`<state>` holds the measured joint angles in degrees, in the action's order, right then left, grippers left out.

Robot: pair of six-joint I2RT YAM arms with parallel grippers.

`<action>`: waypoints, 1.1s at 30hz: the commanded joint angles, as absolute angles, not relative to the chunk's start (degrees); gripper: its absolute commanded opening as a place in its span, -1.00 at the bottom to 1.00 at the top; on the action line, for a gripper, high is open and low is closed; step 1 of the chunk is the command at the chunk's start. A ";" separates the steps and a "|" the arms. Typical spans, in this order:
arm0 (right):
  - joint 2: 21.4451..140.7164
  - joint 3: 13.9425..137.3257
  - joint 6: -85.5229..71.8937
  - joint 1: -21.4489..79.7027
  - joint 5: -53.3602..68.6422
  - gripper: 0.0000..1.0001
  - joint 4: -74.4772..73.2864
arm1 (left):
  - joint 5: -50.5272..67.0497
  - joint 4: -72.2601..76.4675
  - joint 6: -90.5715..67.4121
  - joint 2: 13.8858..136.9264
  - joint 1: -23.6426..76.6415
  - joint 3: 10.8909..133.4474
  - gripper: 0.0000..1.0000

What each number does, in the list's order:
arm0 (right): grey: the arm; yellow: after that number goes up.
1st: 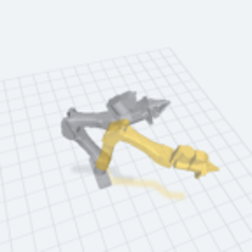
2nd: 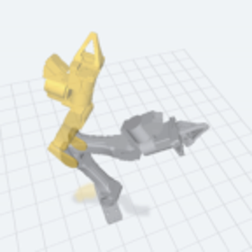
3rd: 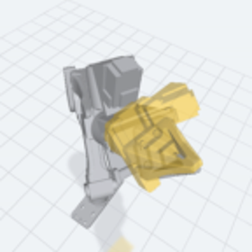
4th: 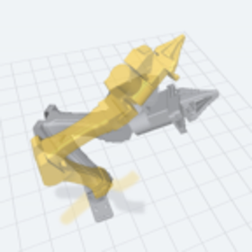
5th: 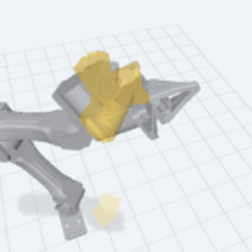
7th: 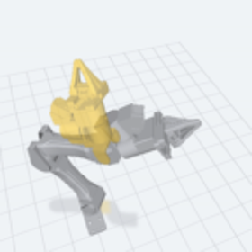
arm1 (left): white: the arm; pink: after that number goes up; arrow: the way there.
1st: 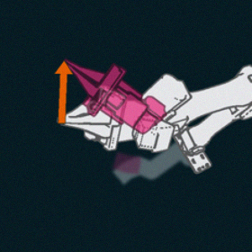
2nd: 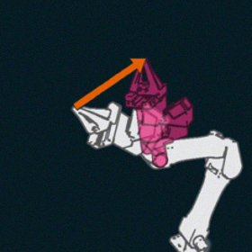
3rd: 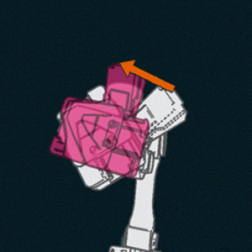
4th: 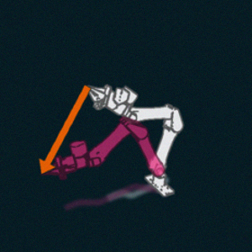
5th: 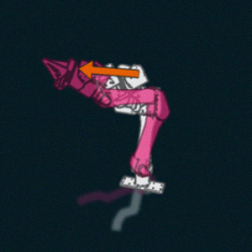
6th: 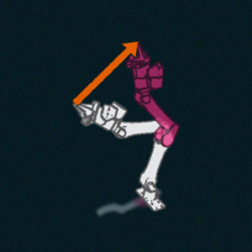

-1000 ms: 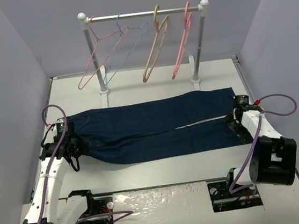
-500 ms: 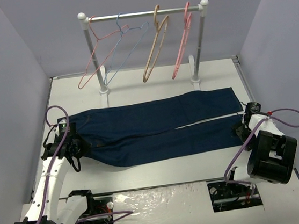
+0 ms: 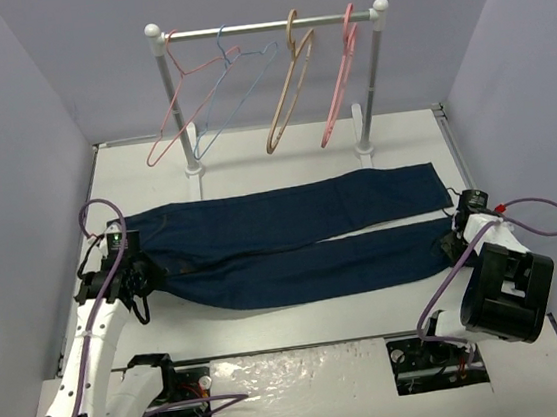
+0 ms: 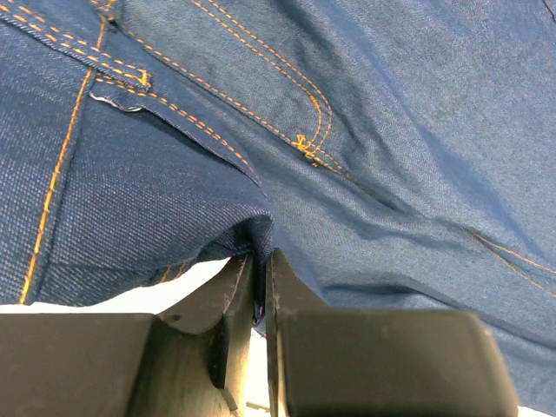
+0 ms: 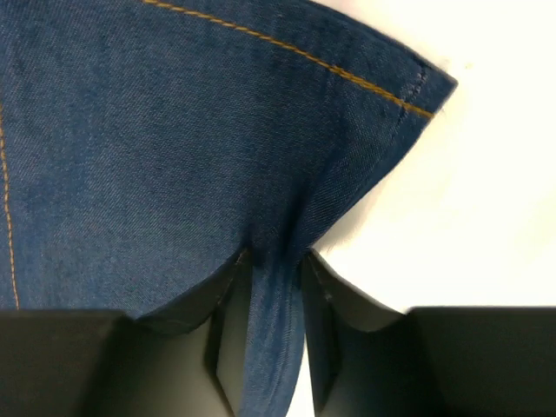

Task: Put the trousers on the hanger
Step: Fold the trousers at the center of the board.

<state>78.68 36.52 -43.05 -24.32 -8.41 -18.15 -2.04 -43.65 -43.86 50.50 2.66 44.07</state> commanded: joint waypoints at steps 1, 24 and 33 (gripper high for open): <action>79.31 36.89 -40.59 -24.62 -6.94 -0.99 -18.82 | -4.89 -45.19 -42.23 49.31 1.95 50.90 -1.00; 60.92 71.98 -35.05 -26.65 -14.26 -1.00 -34.77 | -37.78 -70.07 -42.17 37.74 -1.05 77.26 -1.00; 60.02 68.94 -33.15 -23.53 -17.65 -1.00 -33.04 | -43.23 -72.01 -42.95 25.33 6.24 69.15 -1.00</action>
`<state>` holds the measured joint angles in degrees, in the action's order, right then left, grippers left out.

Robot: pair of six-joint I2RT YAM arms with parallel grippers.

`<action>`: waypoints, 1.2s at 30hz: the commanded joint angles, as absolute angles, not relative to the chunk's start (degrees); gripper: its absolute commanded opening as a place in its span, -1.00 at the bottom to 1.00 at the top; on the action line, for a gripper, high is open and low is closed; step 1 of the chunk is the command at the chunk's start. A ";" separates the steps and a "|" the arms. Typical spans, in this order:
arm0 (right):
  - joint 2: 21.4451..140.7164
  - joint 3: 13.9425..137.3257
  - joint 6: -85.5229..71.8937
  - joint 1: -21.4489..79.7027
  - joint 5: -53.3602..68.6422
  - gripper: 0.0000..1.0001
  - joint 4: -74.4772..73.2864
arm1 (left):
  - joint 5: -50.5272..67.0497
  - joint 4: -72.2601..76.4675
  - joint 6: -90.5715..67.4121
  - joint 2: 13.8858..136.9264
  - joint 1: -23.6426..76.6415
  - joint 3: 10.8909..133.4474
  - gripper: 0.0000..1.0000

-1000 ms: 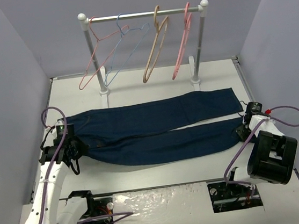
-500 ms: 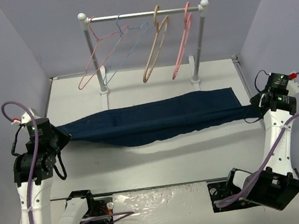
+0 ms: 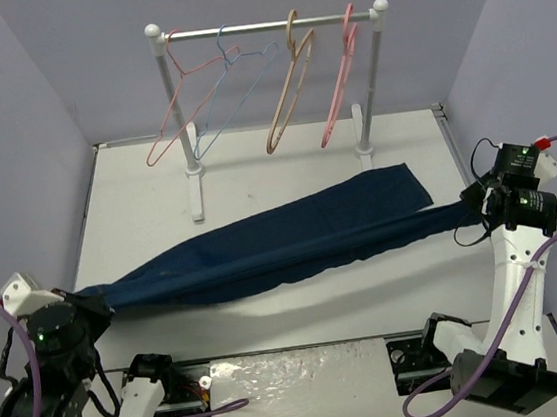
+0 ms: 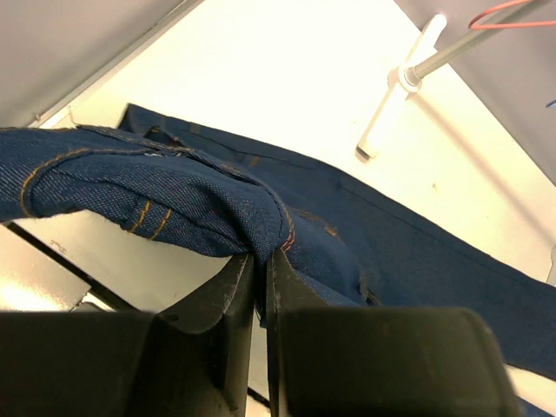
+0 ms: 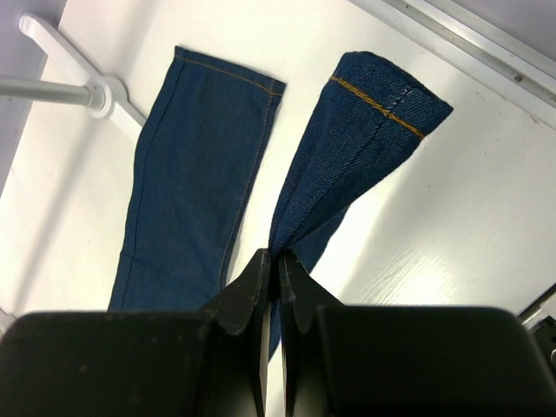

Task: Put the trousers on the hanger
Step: Fold the trousers at the center of the board.

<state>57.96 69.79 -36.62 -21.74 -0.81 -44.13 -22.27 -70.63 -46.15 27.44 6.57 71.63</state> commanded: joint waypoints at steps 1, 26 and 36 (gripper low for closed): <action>60.33 68.37 -33.02 -23.49 -17.29 -1.00 -32.56 | -43.36 -71.75 -43.40 25.99 6.73 68.62 -1.00; 95.90 80.11 -30.40 -11.23 -18.81 -1.00 -23.03 | -33.48 -62.49 -43.85 48.44 -1.67 57.65 -0.93; 115.94 98.44 -30.21 -5.19 -18.13 -1.00 -23.12 | -31.52 -57.25 -43.68 54.11 -4.82 54.55 -0.86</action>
<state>110.21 90.69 -31.78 -3.22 -6.24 -30.10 -20.55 -58.71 -46.65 51.92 -2.17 55.02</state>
